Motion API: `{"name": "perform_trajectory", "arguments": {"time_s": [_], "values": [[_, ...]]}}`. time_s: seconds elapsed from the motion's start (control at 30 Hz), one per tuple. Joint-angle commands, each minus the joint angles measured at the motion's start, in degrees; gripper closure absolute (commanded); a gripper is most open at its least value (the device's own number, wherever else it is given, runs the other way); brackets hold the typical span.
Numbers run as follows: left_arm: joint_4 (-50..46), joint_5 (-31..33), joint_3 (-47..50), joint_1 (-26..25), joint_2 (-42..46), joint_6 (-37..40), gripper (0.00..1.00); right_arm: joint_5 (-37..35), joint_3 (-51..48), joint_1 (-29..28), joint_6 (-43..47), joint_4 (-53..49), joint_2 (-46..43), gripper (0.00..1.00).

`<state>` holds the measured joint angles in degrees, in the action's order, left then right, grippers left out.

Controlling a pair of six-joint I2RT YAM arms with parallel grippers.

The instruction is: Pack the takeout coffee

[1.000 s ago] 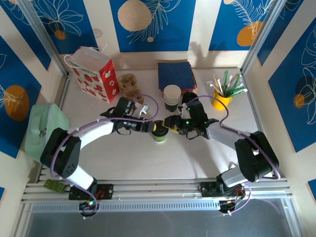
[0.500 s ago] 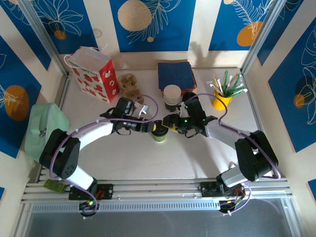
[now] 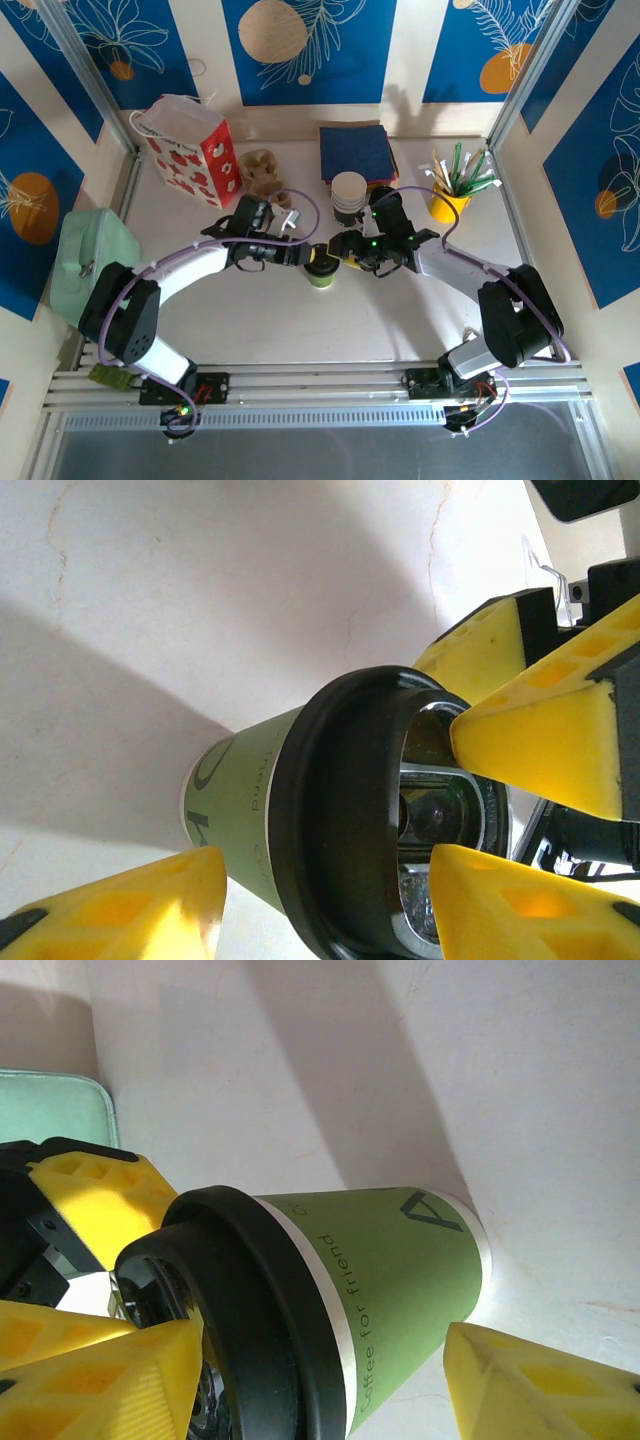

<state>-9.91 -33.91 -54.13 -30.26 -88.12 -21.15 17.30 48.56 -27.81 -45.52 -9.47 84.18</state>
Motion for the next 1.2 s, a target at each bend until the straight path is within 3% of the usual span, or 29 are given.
{"name": "perform_trajectory", "arguments": {"time_s": [0.0,0.5,1.17], "values": [[-1.5,0.3,-1.6,-0.4,2.0,-0.6,0.44,-0.3,1.6,-0.3,1.0,-2.5,-1.6,0.35],[-3.0,-1.5,0.5,-1.2,2.3,1.0,0.43,-1.5,-0.2,-0.4,1.7,-2.5,-2.3,0.35],[-2.7,1.6,3.1,-1.3,1.0,2.3,0.44,-5.3,-4.4,-1.3,4.5,-0.9,-0.2,0.35]]}}
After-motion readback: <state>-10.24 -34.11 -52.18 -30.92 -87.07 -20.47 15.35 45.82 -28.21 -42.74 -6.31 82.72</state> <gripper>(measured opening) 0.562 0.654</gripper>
